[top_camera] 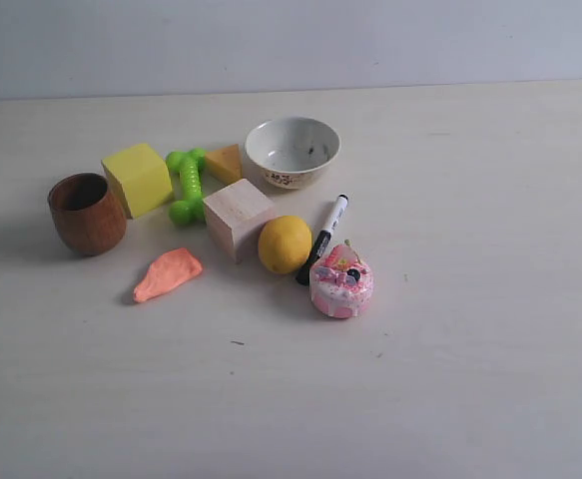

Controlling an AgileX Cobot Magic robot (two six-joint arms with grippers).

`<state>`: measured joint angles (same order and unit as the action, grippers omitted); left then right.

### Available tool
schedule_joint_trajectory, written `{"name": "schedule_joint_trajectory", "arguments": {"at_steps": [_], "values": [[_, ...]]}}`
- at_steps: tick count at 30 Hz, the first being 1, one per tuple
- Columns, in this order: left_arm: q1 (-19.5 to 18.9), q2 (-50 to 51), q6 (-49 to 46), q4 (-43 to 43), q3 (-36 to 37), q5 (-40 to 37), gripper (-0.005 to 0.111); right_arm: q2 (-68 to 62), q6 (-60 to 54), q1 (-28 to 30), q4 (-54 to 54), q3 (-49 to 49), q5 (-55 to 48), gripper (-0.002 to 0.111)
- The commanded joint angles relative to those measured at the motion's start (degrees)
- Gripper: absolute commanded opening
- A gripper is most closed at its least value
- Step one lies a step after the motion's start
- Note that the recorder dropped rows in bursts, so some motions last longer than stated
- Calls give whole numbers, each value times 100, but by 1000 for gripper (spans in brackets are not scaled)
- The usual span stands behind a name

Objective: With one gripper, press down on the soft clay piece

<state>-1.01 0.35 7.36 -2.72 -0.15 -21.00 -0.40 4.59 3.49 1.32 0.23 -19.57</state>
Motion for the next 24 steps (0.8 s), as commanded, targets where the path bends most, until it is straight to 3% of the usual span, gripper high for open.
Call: {"name": "schedule_joint_trajectory", "arguments": {"at_steps": [1, 5, 11, 24], "values": [[42, -35, -19, -16, 15, 103, 0, 40, -5, 30, 12, -23, 27, 0], [42, -35, -19, -16, 15, 591, 0, 40, -5, 30, 12, -23, 27, 0], [42, -35, 16, -16, 15, 2189, 0, 40, -5, 30, 12, -23, 27, 0], [42, -35, 48, -16, 15, 2667, 0, 40, -5, 30, 12, -23, 27, 0]]}}
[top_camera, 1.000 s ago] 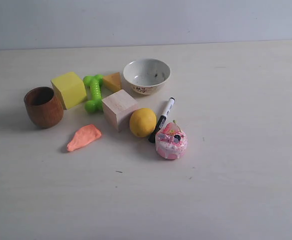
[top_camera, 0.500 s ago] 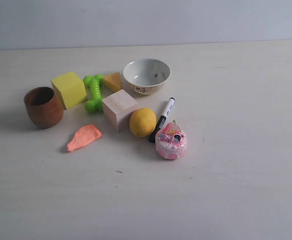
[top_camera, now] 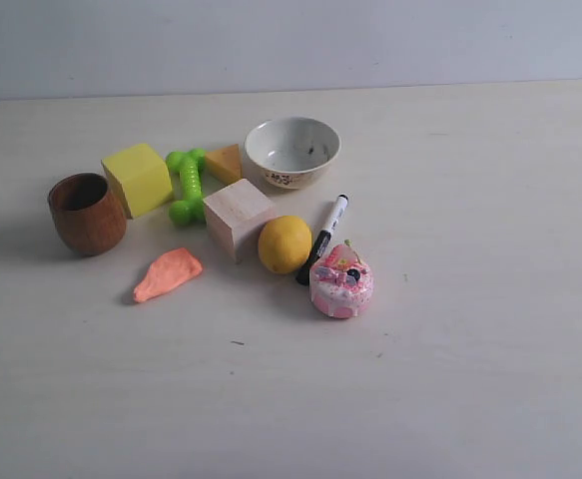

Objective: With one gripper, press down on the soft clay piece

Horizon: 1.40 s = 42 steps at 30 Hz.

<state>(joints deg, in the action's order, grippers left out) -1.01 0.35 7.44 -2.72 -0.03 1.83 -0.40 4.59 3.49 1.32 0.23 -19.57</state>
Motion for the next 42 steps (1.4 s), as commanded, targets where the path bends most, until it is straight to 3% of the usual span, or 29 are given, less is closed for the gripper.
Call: {"name": "schedule_joint_trajectory", "arguments": {"at_steps": [1, 4, 6, 9, 12, 14, 18, 21, 25, 30, 32, 39, 42], "values": [[42, -35, 39, -16, 3, 518, 0, 40, -5, 30, 12, -23, 27, 0], [42, -35, 326, -16, -103, 407, 0, 40, -5, 30, 12, -23, 27, 0], [42, 104, 338, -16, -612, -183, 0, 40, -5, 30, 12, -23, 27, 0], [42, 655, 338, -16, -1153, -278, 0, 40, -5, 30, 12, -23, 27, 0], [90, 1473, 131, -16, -2208, -1010, 0, 40, -5, 30, 12, -23, 27, 0], [364, 1963, -185, 47, -2873, -1451, 0, 40, -5, 30, 12, -23, 27, 0], [1409, 3049, -447, 121, -4101, -2170, 0, 40, -5, 30, 12, -23, 27, 0], [2114, 4033, -897, 163, -4769, -3326, 0, 40, -5, 30, 12, -23, 27, 0], [2511, 4957, -1419, 444, -5224, -4498, 0, 40, -5, 30, 12, -23, 27, 0], [2834, 6019, -3117, 1461, -5524, -5610, 0, 40, -5, 30, 12, -23, 27, 0], [2861, 6330, -3536, 1945, -5544, -5702, 0, 40, -5, 30, 12, -23, 27, 0], [2861, 6802, -3595, 3885, -5544, -5625, 0, 40, -5, 30, 12, -23, 27, 0], [2861, 6824, -3624, 4180, -5544, -5386, 0, 40, -5, 30, 12, -23, 27, 0]]}}
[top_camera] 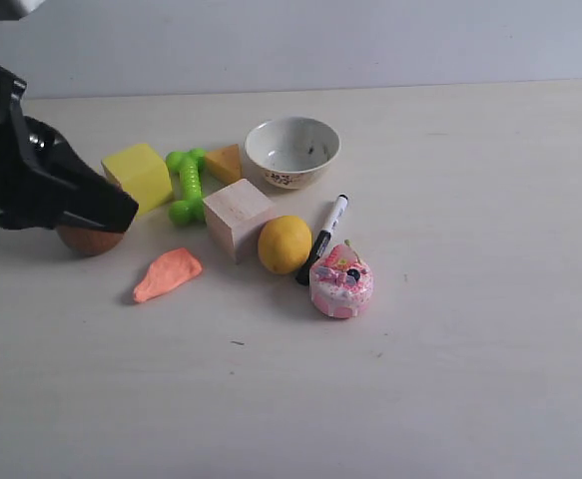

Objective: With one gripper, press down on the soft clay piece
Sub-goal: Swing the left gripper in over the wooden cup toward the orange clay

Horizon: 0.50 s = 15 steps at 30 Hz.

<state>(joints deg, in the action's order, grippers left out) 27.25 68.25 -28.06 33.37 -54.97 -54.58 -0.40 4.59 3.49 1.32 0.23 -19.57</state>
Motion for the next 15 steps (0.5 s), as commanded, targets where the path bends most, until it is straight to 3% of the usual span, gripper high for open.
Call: {"name": "schedule_joint_trajectory", "arguments": {"at_steps": [1, 15], "values": [[35, 35, -74, 584, -50, 346, 0, 40, -5, 30, 12, -23, 27, 0], [35, 35, -74, 621, -50, 578, 0, 40, -5, 30, 12, -23, 27, 0]]}}
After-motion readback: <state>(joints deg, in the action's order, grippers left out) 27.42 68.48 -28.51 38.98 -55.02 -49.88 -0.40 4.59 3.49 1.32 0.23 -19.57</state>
